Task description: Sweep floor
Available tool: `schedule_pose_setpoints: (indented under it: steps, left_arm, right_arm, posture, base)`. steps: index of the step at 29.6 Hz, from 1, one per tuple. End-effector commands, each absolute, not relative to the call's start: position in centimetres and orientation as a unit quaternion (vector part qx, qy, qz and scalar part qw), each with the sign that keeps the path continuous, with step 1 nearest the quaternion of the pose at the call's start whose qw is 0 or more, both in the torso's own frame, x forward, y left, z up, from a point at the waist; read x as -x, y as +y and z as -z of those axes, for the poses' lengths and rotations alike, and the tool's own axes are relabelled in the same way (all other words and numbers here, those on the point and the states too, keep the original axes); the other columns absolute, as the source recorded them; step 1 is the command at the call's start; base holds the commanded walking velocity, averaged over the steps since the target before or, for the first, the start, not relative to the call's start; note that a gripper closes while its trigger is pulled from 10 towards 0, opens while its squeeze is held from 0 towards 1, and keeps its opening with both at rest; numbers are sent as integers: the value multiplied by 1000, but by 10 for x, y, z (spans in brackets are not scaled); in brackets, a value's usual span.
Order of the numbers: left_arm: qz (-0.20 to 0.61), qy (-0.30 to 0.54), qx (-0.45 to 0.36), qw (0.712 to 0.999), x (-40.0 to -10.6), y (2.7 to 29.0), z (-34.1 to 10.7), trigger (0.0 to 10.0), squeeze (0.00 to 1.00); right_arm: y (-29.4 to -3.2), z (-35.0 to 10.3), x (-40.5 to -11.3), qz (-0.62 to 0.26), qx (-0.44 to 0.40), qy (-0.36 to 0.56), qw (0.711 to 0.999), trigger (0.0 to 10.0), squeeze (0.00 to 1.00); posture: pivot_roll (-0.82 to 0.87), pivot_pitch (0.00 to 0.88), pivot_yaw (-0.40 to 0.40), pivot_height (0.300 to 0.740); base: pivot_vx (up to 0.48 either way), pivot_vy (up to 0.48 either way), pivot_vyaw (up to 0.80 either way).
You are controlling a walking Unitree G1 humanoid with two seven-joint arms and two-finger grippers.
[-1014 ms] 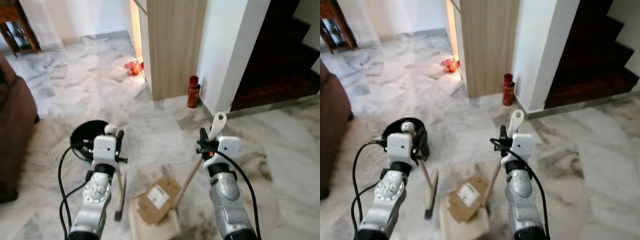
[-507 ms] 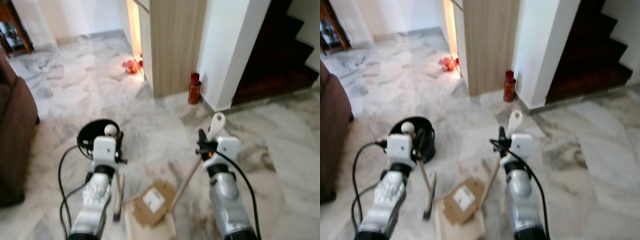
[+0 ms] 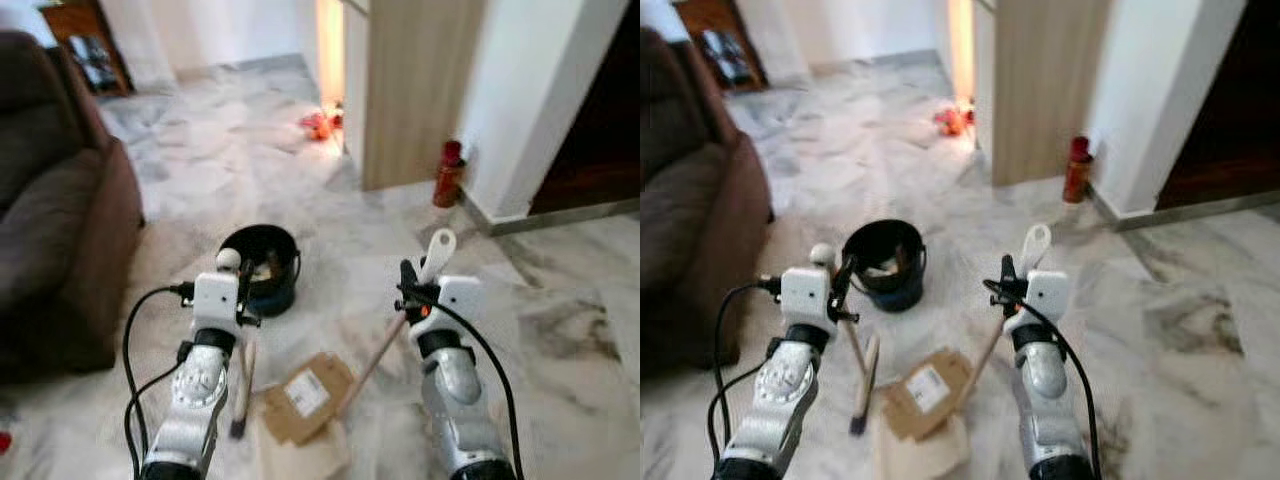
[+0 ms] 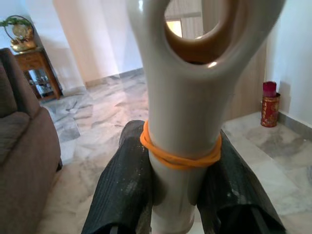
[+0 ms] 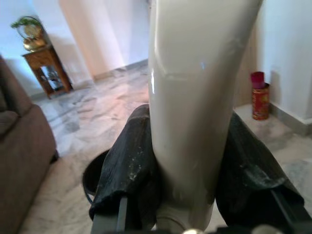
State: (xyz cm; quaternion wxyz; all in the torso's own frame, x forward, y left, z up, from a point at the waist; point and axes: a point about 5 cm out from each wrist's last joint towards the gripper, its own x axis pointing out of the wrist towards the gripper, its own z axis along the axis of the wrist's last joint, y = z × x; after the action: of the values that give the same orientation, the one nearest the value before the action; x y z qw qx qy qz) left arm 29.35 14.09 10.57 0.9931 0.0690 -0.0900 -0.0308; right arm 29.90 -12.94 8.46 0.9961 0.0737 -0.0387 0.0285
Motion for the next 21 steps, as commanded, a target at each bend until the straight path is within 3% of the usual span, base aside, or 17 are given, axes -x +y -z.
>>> schedule_pose_setpoints:
  steps: [1, 13, 21]
  left_arm:
    - [29, -113, -68, 991, -295, 142, -115, 10000, 0]
    - [27, -107, -69, 991, -294, 141, -113, 10000, 0]
    - [21, -102, -72, 992, -294, 143, -112, 10000, 0]
  right_arm:
    - [-126, -97, -304, -37, -77, -65, 994, 10000, 0]
    - [-123, -97, -302, -52, -70, -64, 994, 10000, 0]
    - [-120, -99, -302, -63, -74, -67, 993, 10000, 0]
  posture:
    - [21, 0, 42, 740]
    - [27, 0, 33, 740]
    - [30, 0, 30, 740]
  base:
    - [0, 0, 0]
    - [0, 0, 0]
    - [62, 0, 655]
